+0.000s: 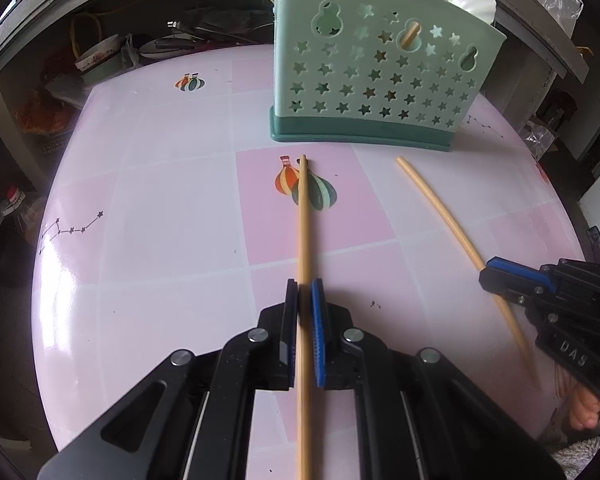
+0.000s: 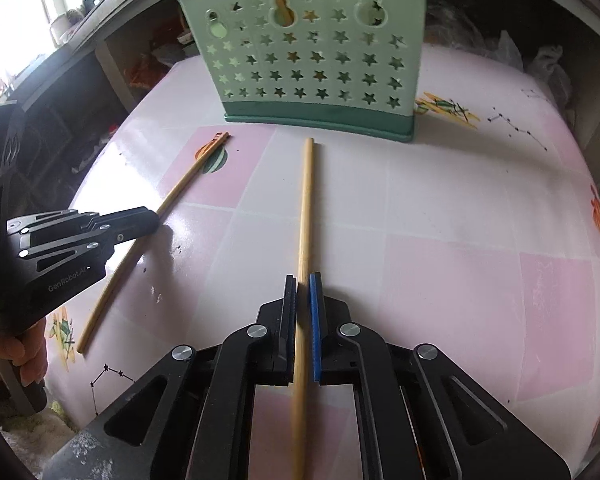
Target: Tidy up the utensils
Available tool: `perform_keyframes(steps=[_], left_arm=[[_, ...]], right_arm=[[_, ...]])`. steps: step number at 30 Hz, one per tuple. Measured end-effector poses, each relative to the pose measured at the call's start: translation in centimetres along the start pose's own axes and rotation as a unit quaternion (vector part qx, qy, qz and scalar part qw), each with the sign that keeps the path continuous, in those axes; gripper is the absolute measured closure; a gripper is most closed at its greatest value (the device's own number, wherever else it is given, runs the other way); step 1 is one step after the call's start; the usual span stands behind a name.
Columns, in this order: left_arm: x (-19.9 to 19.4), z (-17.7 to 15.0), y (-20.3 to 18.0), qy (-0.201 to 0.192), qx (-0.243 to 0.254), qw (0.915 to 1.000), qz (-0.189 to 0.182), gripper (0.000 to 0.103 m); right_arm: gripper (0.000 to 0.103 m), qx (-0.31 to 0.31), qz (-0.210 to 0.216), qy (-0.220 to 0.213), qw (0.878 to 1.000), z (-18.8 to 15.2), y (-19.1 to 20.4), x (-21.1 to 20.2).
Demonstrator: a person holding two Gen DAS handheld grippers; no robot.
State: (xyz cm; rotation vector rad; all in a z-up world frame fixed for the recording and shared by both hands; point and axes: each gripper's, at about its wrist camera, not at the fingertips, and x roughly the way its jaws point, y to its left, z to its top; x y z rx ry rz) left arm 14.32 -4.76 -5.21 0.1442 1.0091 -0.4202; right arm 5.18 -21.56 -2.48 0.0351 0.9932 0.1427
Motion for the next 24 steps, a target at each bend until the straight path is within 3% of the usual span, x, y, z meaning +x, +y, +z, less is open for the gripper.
perform_keyframes(steps=[12,15,20,24], left_arm=[[-1.7,-2.5,-0.8,0.044,0.007,0.9986,-0.027,0.097],[-1.5,-2.2,-0.8,0.047,0.011,0.9985,-0.026,0.096],[-1.0,-1.2,-0.9,0.049,0.015,0.998,-0.036,0.085],[-0.3,-0.1,-1.1,0.045,0.031,0.9981,-0.03,0.083]], right_arm=[[0.098,0.015,0.015,0.052,0.998,-3.3,-2.7,-2.9],[0.09,0.03,0.011,0.046,0.998,-3.3,-3.1,-3.1],[0.086,0.045,0.018,0.025,0.999,-2.3,-3.3,-3.3],[0.085,0.048,0.014,0.015,0.999,-1.5,-3.3,-2.9]])
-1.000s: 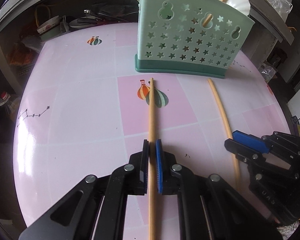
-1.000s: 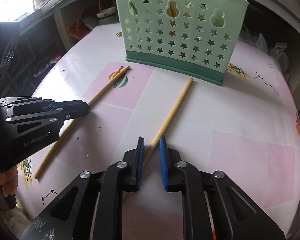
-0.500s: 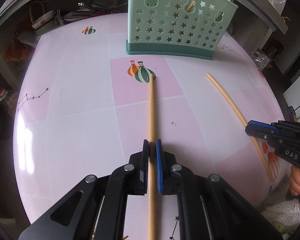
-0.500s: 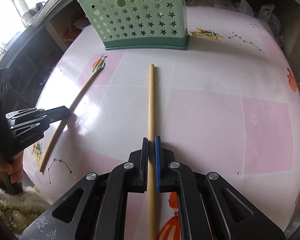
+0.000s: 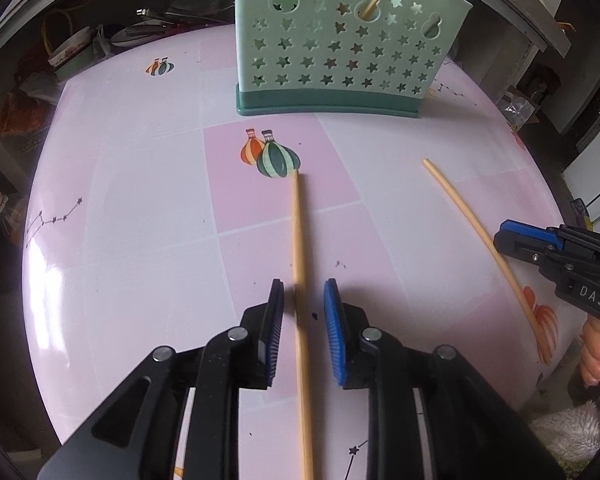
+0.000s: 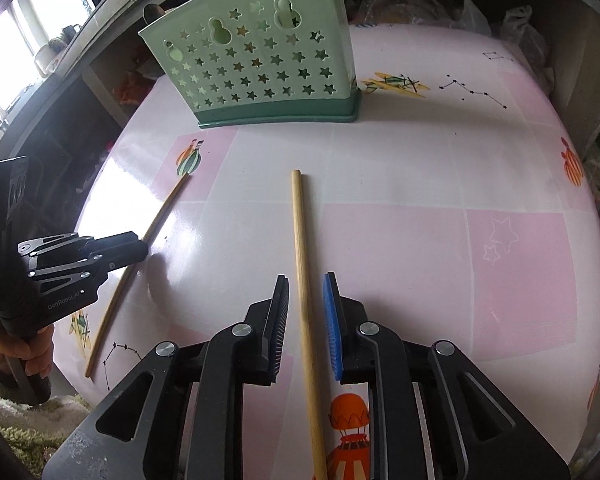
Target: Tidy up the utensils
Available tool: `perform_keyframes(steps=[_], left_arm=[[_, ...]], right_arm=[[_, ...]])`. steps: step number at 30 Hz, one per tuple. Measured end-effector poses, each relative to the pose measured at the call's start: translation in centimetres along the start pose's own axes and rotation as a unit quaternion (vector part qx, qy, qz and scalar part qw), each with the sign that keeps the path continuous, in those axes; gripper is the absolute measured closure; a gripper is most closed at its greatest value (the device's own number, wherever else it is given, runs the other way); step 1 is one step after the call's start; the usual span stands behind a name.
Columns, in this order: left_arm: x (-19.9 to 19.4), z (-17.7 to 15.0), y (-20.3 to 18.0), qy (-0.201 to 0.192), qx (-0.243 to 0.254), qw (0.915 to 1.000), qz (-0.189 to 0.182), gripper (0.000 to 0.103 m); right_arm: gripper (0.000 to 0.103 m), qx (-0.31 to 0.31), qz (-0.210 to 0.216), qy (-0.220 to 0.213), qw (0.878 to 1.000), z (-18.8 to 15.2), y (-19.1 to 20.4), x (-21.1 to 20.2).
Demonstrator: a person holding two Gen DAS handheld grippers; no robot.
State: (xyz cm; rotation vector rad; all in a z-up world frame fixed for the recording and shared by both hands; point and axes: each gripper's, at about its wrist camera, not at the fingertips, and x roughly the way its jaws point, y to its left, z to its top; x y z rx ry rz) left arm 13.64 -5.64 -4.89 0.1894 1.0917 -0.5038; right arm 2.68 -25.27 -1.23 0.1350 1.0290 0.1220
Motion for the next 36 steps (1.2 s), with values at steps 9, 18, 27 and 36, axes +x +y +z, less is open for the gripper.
perform_keyframes(steps=[9,18,27,36], left_arm=[[1.1,1.5,-1.0,-0.007,0.047,0.9978,0.046,0.083],[1.3,1.6,-1.0,-0.025,0.036,0.9971,0.063,0.097],[-3.3,2.0,0.6,-0.097,-0.006,0.9951,0.018,0.097],[-12.4,4.2,1.8,-0.256,-0.017,0.9664,-0.014,0.097]], right_arm=[[0.085,0.0,0.0,0.007,1.0,0.8,0.6,1.6],[0.085,-0.012,-0.015,-0.005,1.0,1.1,1.3,2.1],[0.085,-0.014,-0.022,-0.006,1.0,1.1,1.4,2.1],[0.096,-0.057,-0.063,-0.025,0.996,1.3,2.4,2.8]])
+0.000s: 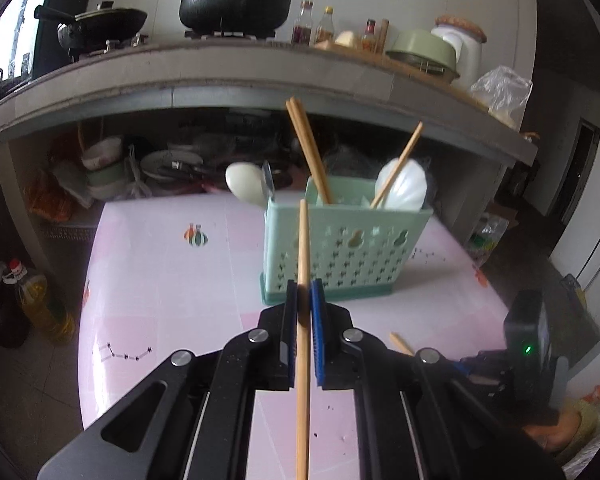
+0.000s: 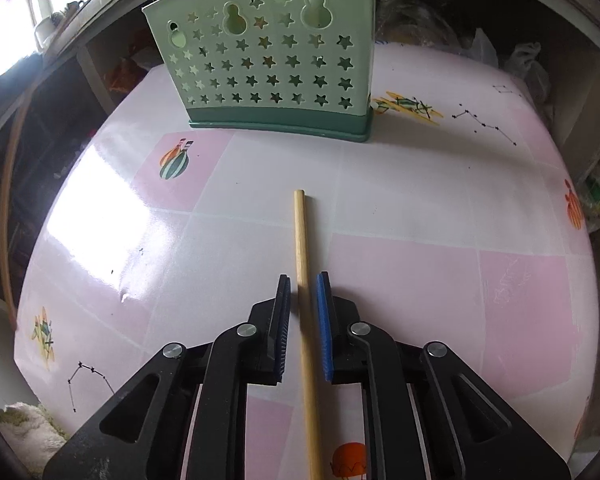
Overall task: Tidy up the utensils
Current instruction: 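Lift both chopsticks and carry them up to the green holder with both tools, then lower the chopstick into the holder and open the left tool while the right tool holds its chopstick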
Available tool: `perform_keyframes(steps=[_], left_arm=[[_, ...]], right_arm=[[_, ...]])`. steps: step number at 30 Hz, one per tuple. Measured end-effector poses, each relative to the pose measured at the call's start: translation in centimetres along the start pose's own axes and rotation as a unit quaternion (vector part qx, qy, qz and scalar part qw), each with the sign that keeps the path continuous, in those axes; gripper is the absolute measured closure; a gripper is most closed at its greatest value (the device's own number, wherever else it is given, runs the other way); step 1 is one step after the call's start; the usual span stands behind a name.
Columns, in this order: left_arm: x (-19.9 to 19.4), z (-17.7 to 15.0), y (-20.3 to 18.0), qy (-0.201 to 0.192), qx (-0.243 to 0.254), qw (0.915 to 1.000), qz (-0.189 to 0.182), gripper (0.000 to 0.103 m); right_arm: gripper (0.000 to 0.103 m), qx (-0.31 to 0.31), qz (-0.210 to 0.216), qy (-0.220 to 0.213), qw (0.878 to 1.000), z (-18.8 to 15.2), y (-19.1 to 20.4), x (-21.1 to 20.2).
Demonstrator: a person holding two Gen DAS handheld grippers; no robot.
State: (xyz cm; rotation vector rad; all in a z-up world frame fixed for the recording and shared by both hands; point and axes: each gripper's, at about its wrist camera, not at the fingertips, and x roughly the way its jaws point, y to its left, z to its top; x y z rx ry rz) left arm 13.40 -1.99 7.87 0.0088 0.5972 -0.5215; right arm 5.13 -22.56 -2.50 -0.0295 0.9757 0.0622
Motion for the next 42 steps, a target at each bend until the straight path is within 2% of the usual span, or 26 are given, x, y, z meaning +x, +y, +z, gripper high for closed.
perform_keyframes(steps=[3,9,12,16,21,23,25,28,34,42], left_arm=[[-1.5,1.9,0.0,-0.039,0.003,0.9992,-0.002,0.097],[-3.7,6.4,0.1,-0.111,-0.006,0.9935,-0.024,0.097],[-4.3,9.3,-0.1,-0.149,-0.02,0.9875,-0.046,0.097],[-3.8,12.5,-0.3,-0.196,-0.062,0.9766,-0.062,0.097],[-1.7,15.8,-0.6,-0.246,-0.099,0.9626,-0.057,0.097],[-0.5,16.7,-0.8,-0.263,-0.107,0.9578,-0.041,0.097],[1.0,17.3,-0.9,-0.27,-0.117,0.9547,-0.044,0.097],[3.6,17.4,-1.1,-0.27,-0.124,0.9547,-0.02,0.097],[8.6,16.4,-1.0,-0.244,-0.13,0.9611,0.009,0.097],[11.5,14.0,-0.6,-0.207,-0.128,0.9694,0.032,0.097]], right_arm=[[0.098,0.002,-0.016,-0.008,1.0,0.0,-0.3,-0.2],[0.099,0.032,0.008,-0.057,0.998,0.8,-1.7,-2.8],[0.099,0.042,0.023,-0.086,0.995,1.6,-2.0,-4.6],[0.099,0.048,0.033,-0.105,0.993,2.4,-2.0,-5.9],[0.099,0.055,0.037,-0.11,0.992,2.4,-2.0,-6.5],[0.099,0.056,0.038,-0.113,0.991,2.4,-2.1,-6.6],[0.099,0.057,0.038,-0.116,0.991,2.3,-2.1,-6.9],[0.099,0.055,0.034,-0.12,0.991,2.1,-2.2,-7.2],[0.099,0.068,0.036,-0.116,0.99,1.6,-3.0,-7.2],[0.099,0.072,0.034,-0.117,0.99,1.3,-3.6,-7.3]])
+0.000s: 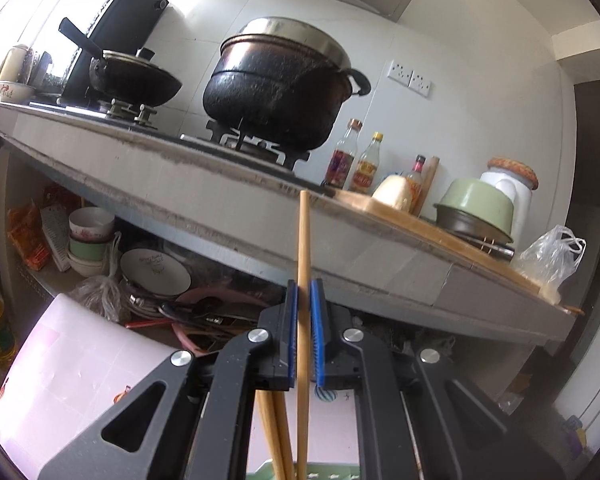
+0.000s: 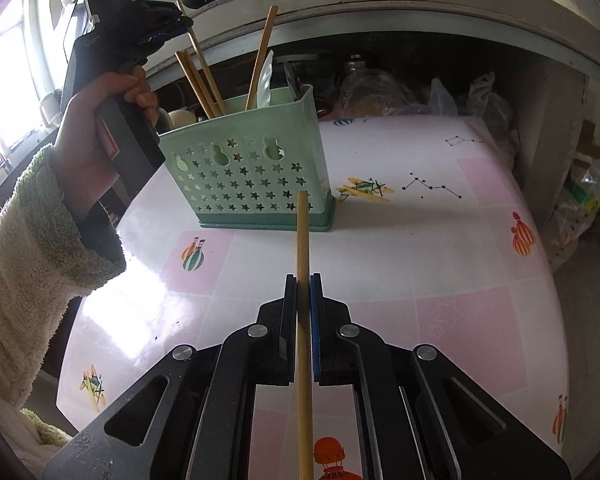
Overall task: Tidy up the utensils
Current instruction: 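Lower the chopstick into the holder and open the left tool while the right tool holds its chopstick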
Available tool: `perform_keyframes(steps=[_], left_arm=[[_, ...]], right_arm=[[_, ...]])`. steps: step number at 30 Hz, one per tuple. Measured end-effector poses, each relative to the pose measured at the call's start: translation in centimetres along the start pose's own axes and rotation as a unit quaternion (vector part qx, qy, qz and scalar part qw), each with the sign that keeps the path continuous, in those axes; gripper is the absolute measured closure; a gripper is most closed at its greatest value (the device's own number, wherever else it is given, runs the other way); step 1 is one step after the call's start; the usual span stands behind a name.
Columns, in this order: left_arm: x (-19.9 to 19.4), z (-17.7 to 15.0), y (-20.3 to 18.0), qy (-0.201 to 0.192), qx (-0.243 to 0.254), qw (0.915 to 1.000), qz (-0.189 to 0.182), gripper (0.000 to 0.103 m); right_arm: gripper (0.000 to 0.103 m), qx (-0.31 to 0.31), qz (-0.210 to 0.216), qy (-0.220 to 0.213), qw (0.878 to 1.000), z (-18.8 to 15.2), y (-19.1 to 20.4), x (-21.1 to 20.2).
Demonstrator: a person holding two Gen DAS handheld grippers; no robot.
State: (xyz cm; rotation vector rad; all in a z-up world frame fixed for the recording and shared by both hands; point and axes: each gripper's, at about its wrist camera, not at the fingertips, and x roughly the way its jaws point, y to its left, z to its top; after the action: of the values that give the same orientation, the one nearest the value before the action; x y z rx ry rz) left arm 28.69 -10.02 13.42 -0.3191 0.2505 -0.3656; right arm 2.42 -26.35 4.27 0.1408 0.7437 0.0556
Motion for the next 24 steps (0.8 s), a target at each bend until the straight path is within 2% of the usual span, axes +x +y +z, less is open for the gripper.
perform_keyframes(steps=[5,13,20,22,24], left_arm=[[-0.5,-1.5,0.8,0.021,0.002,0.9998,0.002,0.096],[-3.9,-2.3,1.0,0.007,0.035,0.9993,-0.011,0.096],[-5.5,-3.5,1.9,0.044,0.037,0.9982,-0.021,0.095],[-5.8,-4.0,2.1,0.051,0.038,0.9978,-0.019,0.091],[-6.0,-4.3,2.4,0.059,0.035,0.9975,-0.017,0.075]], right_arm=[[0.099,0.0,0.003,0.002,1.0,-0.1,0.1,0.1],[0.099,-0.011,0.007,-0.008,1.0,0.4,0.6,-0.4],[0.099,-0.029,0.009,-0.027,0.999,1.5,1.5,-1.3],[0.099,-0.033,0.011,-0.03,0.999,1.8,1.7,-1.3],[0.099,-0.04,0.01,-0.034,0.999,2.1,2.0,-1.5]])
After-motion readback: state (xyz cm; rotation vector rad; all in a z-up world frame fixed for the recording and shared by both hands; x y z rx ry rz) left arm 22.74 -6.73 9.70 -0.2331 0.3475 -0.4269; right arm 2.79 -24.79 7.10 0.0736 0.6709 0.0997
